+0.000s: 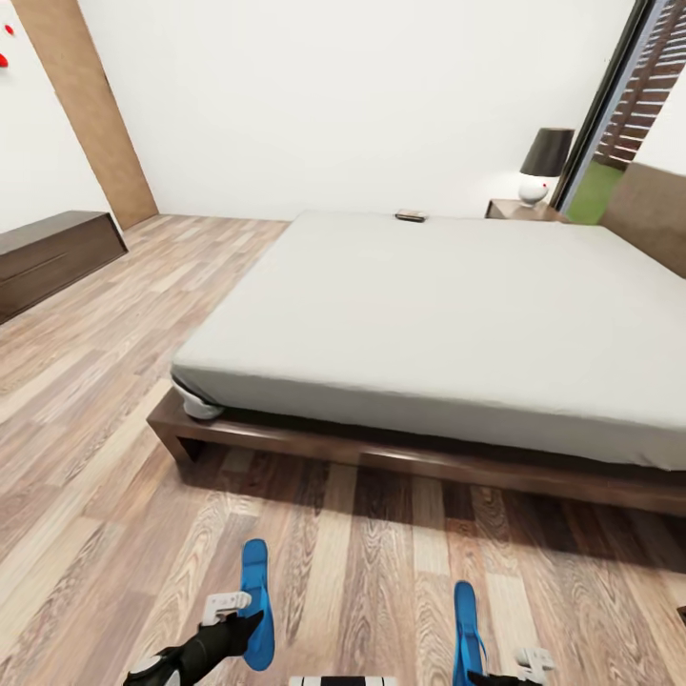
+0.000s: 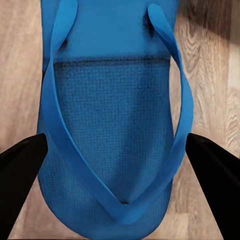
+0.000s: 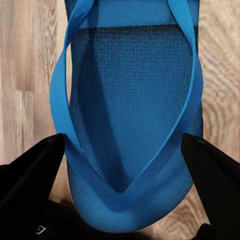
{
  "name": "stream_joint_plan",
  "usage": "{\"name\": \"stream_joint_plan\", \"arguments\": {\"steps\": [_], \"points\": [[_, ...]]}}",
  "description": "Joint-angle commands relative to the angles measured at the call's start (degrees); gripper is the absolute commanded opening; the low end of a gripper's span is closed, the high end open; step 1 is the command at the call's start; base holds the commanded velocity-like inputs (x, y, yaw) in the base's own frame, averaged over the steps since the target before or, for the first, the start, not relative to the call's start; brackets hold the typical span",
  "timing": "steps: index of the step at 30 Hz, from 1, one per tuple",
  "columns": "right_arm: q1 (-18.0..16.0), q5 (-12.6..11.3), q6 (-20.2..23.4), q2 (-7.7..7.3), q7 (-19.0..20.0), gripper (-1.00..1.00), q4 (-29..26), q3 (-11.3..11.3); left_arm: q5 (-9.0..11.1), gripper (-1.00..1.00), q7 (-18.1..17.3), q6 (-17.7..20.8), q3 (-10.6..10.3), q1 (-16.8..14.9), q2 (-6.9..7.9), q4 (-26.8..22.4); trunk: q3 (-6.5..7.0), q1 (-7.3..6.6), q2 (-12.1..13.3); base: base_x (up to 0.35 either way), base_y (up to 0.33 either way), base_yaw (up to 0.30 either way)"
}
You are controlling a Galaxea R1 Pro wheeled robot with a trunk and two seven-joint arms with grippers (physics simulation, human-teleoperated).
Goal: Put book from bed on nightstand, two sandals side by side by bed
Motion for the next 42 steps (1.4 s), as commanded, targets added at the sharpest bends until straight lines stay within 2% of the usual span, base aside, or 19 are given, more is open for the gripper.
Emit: {"name": "stream_joint_plan", "arguments": {"steps": [1, 7, 15, 30, 34, 35, 37, 39, 40, 42], "points": [[0.02, -0.42, 0.32, -0.01, 0.13, -1.00, 0.13, -0.11, 0.15, -1.00, -0.37, -0.13, 0.25, -0.05, 0.10, 0.14, -0.07, -0.01, -0.02, 0.000, 0.000, 0.187], [0.01, -0.42, -0.06, -0.01, 0.15, -1.00, 0.22, -0.07, 0.18, -1.00, -0.34, -0.19, 0.27, -0.05, 0.12, 0.63, -0.13, -0.01, -0.02, 0.000, 0.000, 0.014], [0.02, -0.42, -0.08, -0.01, 0.15, -1.00, 0.22, -0.07, 0.18, -1.00, -0.34, -0.19, 0.30, -0.05, 0.17, 0.79, -0.13, -0.01, -0.02, 0.000, 0.000, -0.221], [0.05, -0.42, -0.20, -0.01, 0.16, -1.00, 0.30, -0.12, 0.16, -1.00, -0.31, -0.19, 0.46, -0.05, 0.18, 0.80, -0.13, -0.01, -0.02, 0.000, 0.000, -0.006], [0.07, -0.42, -0.22, -0.03, 0.15, -1.00, 0.30, -0.15, 0.04, -1.00, 0.92, 0.64, 0.66, -0.49, 0.27, 0.05, -0.13, -0.01, -0.02, 0.000, 0.000, 0.000], [0.07, -0.42, -0.23, -0.02, 0.15, -1.00, 0.30, -0.15, -0.01, -1.00, 2.10, 1.61, 0.65, -0.75, 0.30, -0.24, -0.13, -0.01, -0.02, 0.000, 0.000, 0.000], [0.04, -0.42, -0.23, -0.02, 0.15, -1.00, 0.30, -0.15, -0.06, -1.00, 7.10, 7.23, 0.60, -2.82, 0.33, -3.36, -0.13, -0.01, -0.02, 0.000, 0.000, 0.000], [0.06, -0.42, -0.23, -0.02, 0.17, -1.00, 0.30, -0.15, -0.09, -1.00, 11.15, 13.58, 0.56, -5.14, 0.34, -7.51, -0.13, -0.01, -0.02, 0.000, 0.000, 0.000], [0.07, -0.42, -0.23, -0.03, 0.16, -1.00, 0.30, -0.16, -0.12, -1.00, 12.92, 18.12, 0.51, -6.21, 0.41, -10.68, -0.13, -0.01, -0.02, 0.000, 0.000, 0.000], [0.07, -0.42, -0.23, -0.02, 0.15, -1.00, 0.30, -0.16, -0.15, -1.00, 14.06, 22.67, 0.47, -6.90, 0.96, -14.27, -0.13, -0.01, -0.02, 0.000, 0.000, 0.000]]}}
